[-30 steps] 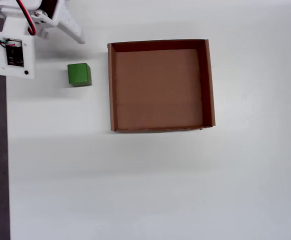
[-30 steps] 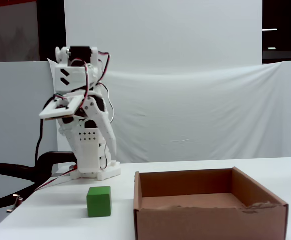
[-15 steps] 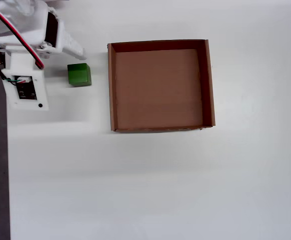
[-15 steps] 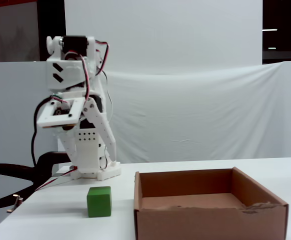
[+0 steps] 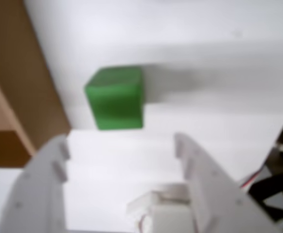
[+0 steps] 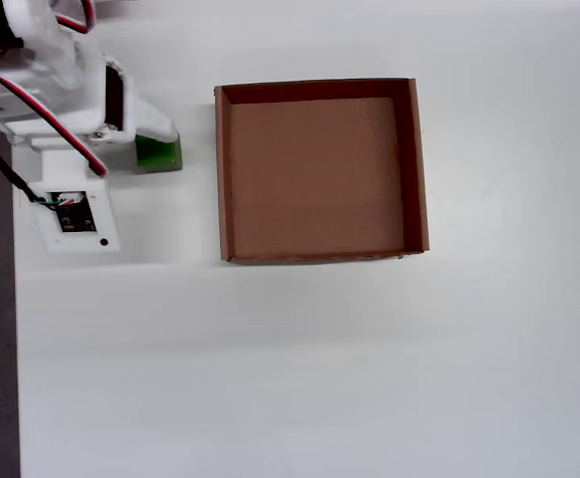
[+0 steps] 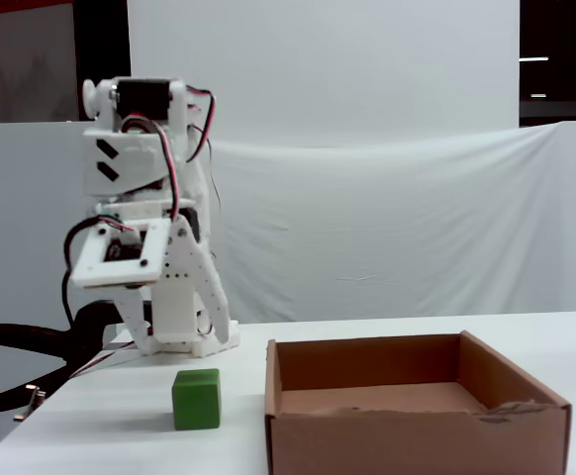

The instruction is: Grasp a green cube and put it in a box.

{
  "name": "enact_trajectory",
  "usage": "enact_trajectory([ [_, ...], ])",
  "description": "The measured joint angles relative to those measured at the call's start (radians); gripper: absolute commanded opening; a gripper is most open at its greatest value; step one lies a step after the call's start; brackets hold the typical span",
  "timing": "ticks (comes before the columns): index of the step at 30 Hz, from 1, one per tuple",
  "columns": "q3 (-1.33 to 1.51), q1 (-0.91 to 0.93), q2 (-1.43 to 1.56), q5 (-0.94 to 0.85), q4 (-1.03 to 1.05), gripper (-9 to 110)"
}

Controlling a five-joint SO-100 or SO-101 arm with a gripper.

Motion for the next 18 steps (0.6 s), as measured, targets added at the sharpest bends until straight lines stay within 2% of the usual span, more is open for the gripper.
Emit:
enact_trajectory([
  [18, 0.080, -0.041, -0.060, 0.000, -0.129, 32],
])
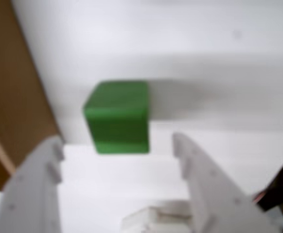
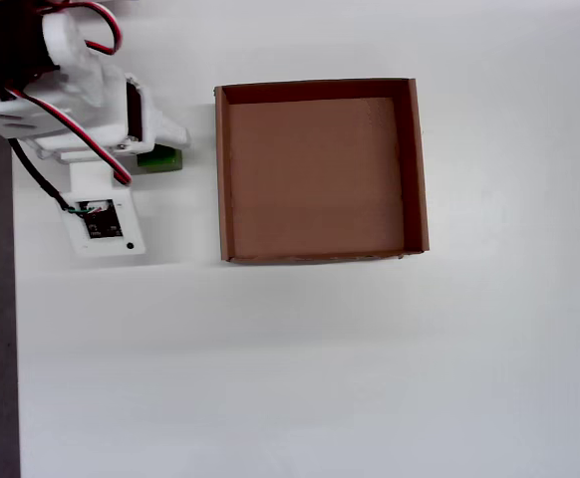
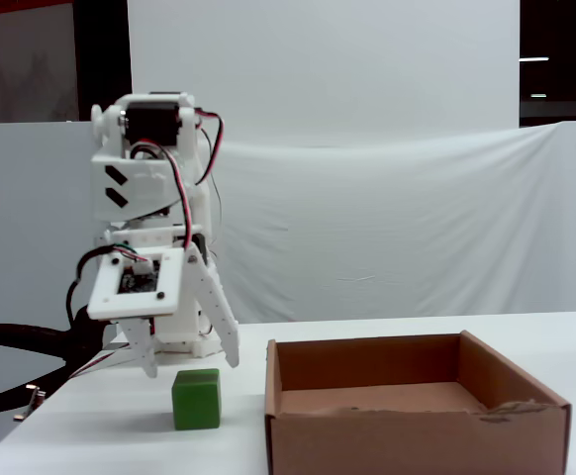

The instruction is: Grasp a green cube and put it in a box.

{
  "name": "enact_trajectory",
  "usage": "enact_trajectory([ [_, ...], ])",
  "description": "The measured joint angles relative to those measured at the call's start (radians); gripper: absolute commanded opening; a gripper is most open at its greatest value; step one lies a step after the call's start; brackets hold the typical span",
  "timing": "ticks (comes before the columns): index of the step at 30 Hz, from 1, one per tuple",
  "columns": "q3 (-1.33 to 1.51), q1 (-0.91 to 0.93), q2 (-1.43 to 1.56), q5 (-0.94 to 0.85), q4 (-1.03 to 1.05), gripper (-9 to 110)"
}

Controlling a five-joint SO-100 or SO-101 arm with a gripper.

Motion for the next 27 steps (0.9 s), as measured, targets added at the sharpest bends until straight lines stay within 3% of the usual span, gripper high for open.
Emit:
enact_trajectory([
  [27, 0.041, -0.028, -0.054, 0.049, -0.063, 25],
])
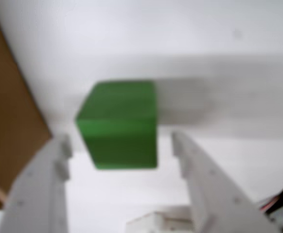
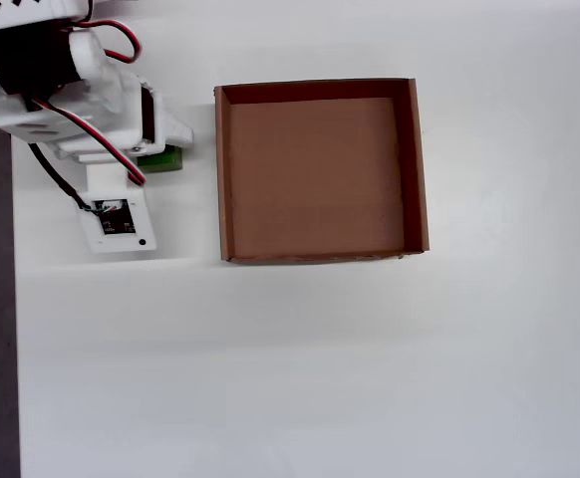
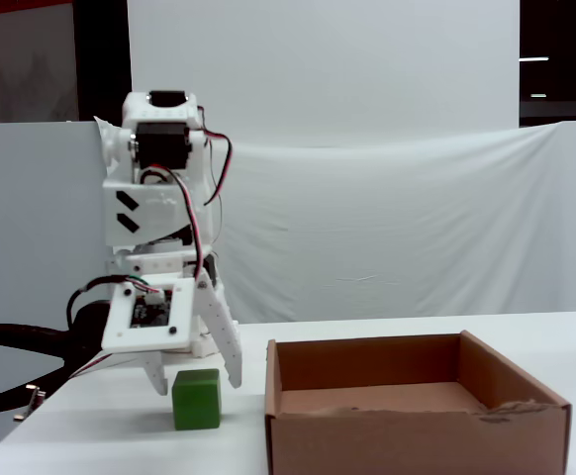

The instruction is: Grasp a green cube and put it in a box.

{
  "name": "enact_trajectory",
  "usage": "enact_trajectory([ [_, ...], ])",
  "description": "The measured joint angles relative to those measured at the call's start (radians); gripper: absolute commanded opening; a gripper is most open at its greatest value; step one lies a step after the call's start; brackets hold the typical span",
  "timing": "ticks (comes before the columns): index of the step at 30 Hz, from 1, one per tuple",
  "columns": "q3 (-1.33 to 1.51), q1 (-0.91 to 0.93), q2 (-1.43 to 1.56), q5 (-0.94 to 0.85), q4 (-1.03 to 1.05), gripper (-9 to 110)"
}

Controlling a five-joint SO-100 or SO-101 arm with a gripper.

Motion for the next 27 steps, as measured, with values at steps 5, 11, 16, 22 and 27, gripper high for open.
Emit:
enact_trajectory([
  [5, -0.006, 0.000, -0.011, 0.014, 0.000, 25],
  [11, -0.048, 0.002, -0.044, 0.043, 0.000, 25],
  [16, -0.058, -0.005, -0.048, 0.055, 0.002, 23],
  [22, -0.058, -0.008, -0.048, 0.063, 0.000, 22],
  [27, -0.058, -0.012, -0.048, 0.072, 0.000, 21],
])
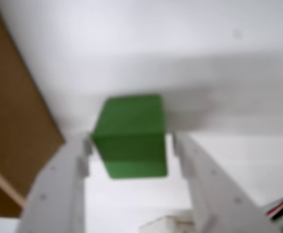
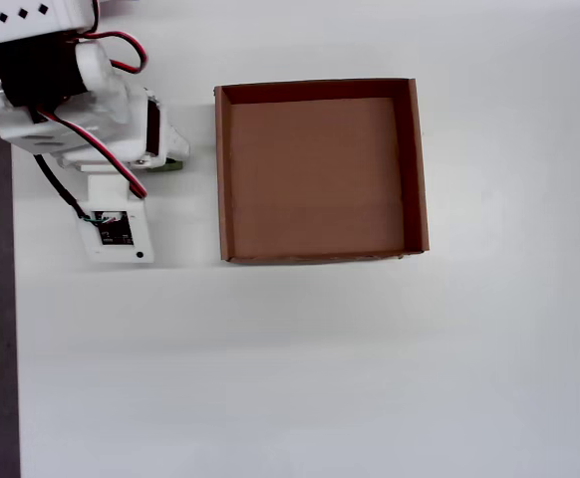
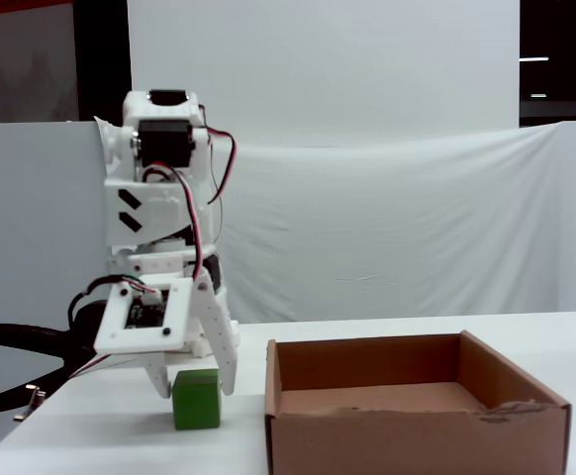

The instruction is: Grasp a green cube and put it in a box.

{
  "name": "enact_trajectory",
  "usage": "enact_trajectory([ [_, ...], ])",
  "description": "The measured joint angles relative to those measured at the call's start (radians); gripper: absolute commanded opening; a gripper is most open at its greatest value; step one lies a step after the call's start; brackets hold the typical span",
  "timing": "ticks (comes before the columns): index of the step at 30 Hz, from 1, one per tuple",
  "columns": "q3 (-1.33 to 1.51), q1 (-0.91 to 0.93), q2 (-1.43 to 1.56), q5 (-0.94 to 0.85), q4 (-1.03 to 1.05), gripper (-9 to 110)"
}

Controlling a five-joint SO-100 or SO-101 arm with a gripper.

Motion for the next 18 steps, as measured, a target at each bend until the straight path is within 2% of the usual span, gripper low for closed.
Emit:
enact_trajectory([
  [18, 0.000, -0.002, 0.000, 0.015, -0.006, 17],
])
